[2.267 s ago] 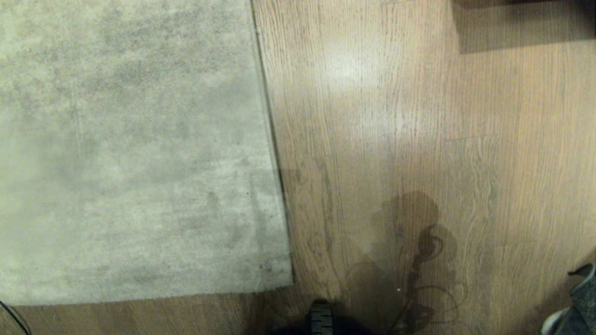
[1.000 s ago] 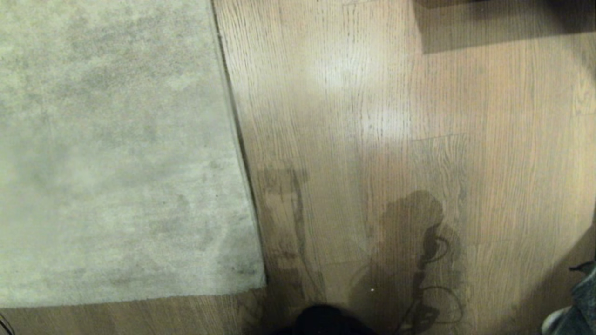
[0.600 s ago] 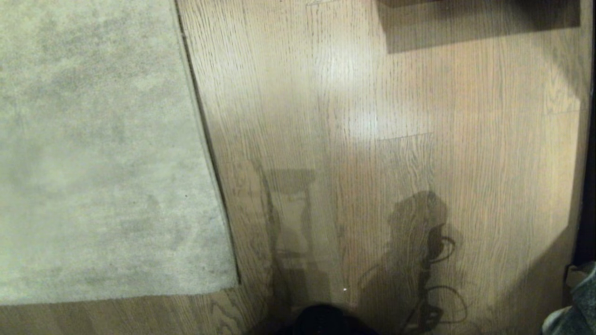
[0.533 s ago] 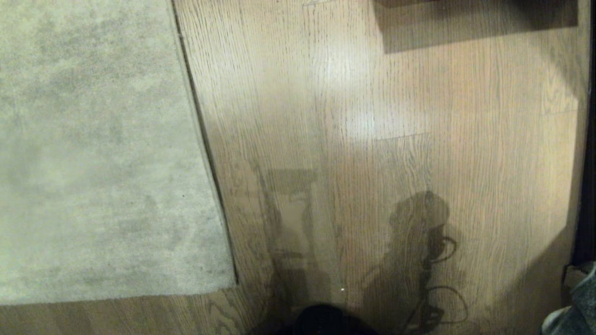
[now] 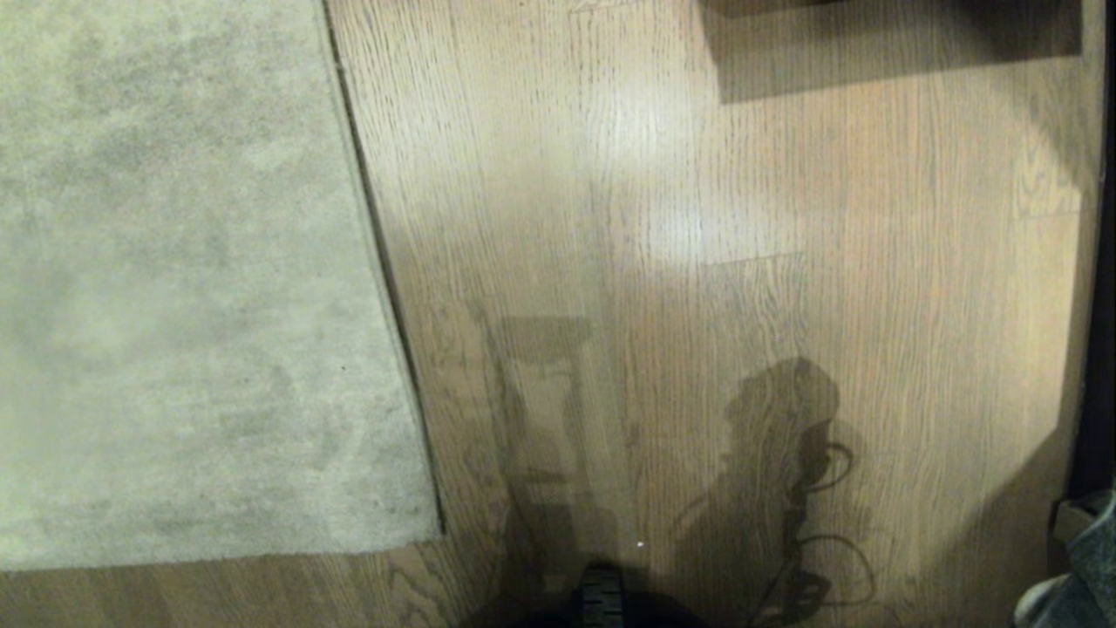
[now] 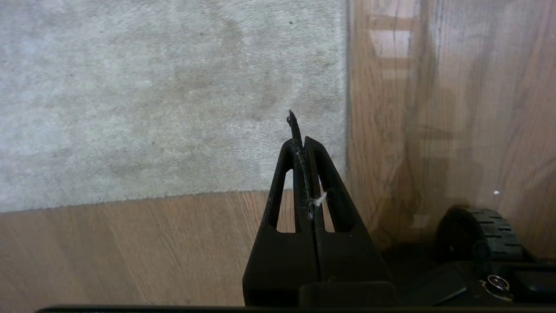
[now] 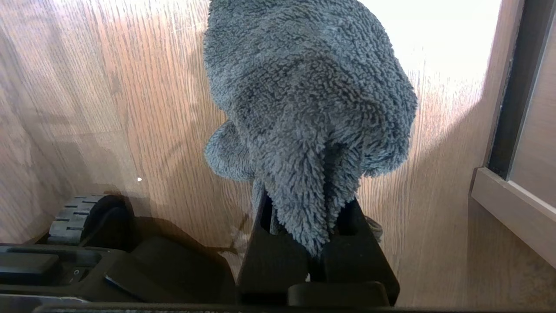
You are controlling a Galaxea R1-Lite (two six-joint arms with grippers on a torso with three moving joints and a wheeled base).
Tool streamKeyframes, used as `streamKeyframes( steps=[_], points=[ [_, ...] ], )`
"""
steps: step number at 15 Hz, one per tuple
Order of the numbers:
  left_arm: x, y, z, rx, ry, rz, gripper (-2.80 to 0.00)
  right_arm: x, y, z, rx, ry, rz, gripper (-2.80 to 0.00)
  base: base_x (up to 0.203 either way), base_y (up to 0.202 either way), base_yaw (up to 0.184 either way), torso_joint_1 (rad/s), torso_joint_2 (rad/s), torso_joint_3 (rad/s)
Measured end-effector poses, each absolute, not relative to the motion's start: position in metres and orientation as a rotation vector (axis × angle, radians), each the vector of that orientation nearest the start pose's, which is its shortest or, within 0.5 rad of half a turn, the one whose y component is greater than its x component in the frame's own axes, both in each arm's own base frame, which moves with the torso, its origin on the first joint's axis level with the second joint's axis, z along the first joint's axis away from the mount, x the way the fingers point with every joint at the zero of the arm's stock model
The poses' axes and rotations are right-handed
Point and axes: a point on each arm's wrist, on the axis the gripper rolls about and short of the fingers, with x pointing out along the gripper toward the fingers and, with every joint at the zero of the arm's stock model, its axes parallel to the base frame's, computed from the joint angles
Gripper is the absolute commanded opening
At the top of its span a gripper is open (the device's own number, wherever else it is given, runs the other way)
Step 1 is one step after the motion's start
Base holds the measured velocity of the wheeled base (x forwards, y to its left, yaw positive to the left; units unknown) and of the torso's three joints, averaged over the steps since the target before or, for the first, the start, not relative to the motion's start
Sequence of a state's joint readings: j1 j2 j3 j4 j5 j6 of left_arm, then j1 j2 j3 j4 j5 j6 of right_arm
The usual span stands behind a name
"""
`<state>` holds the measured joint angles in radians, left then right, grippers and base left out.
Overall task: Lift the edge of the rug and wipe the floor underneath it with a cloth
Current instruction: Put down the rag
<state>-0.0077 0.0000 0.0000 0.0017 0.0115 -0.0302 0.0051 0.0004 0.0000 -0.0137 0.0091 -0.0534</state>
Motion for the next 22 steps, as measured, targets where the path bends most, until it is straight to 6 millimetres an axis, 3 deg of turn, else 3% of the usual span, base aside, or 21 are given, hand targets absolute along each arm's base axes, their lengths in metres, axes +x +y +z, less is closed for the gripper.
streamKeyframes(
  steps=[6,12,22],
  points=[
    [-0.0228,0.0004,0.0755,-0.03,0.0,0.004,-2.8,-0.0228,0.0001,0.0761,-0.055,-0.006,0.011,-2.8,0.0,0.0,0.0,0.0,0.0,0.0],
    [-0.0228,0.0004,0.0753,-0.03,0.002,0.004,-2.8,-0.0228,0.0001,0.0769,-0.002,-0.013,0.014,-2.8,0.001,-0.003,0.109,0.002,0.0,0.003],
    [-0.0228,0.0004,0.0753,-0.03,0.001,0.004,-2.8,-0.0228,0.0001,0.0768,-0.006,-0.013,0.012,-2.8,0.0,0.0,0.0,0.0,0.0,0.0]
  ],
)
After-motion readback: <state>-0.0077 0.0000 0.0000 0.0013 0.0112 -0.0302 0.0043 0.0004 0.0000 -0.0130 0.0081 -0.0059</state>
